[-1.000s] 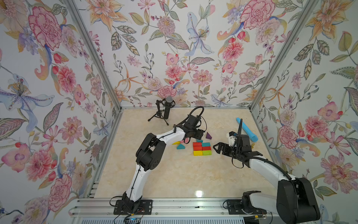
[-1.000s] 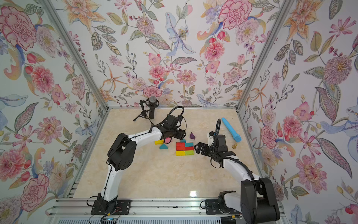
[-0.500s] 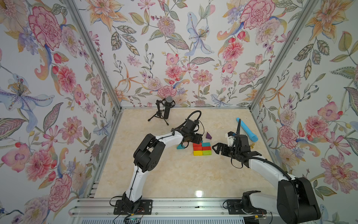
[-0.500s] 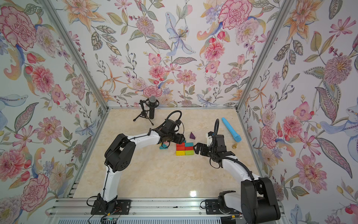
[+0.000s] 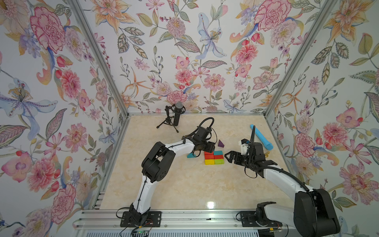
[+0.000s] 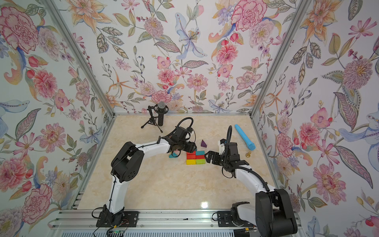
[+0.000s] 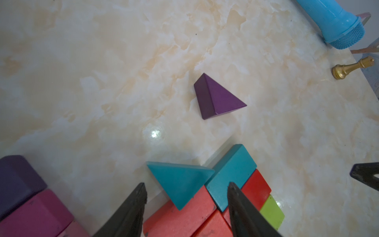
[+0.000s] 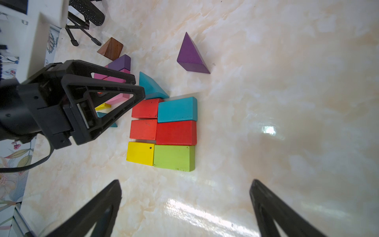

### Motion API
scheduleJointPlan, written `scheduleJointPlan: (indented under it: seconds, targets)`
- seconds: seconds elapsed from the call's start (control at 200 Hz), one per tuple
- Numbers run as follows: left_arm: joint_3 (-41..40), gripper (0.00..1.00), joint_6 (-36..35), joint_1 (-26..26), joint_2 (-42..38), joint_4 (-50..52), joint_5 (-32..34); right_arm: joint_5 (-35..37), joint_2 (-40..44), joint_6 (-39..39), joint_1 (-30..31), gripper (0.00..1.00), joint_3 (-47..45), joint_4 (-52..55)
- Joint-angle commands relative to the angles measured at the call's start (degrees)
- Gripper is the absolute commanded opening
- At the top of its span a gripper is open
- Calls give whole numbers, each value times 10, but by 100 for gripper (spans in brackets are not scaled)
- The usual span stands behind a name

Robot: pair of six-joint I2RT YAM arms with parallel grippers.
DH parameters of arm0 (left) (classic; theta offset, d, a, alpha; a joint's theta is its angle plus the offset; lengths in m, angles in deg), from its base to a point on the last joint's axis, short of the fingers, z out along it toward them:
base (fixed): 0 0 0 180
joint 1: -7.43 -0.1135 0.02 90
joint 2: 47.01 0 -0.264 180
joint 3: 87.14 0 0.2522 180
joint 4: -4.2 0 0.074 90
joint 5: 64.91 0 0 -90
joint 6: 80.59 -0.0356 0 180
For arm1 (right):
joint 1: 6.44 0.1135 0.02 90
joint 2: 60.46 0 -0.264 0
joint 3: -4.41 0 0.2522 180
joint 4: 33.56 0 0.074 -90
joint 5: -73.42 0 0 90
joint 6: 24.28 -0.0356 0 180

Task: Assemble a piece of candy with building blocks
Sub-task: Assemble the building block at the center of the board.

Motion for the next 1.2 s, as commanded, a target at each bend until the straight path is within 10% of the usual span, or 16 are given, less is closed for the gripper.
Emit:
scheduleJointPlan:
  seconds: [0.0,1.196]
  targets:
    - [10,64,4,7,-2,2,-5,7,11,-2,0,100,5,-8]
    - [3,62,17,17,4,-5,-48,-7,6,7,-34,100,19,-8]
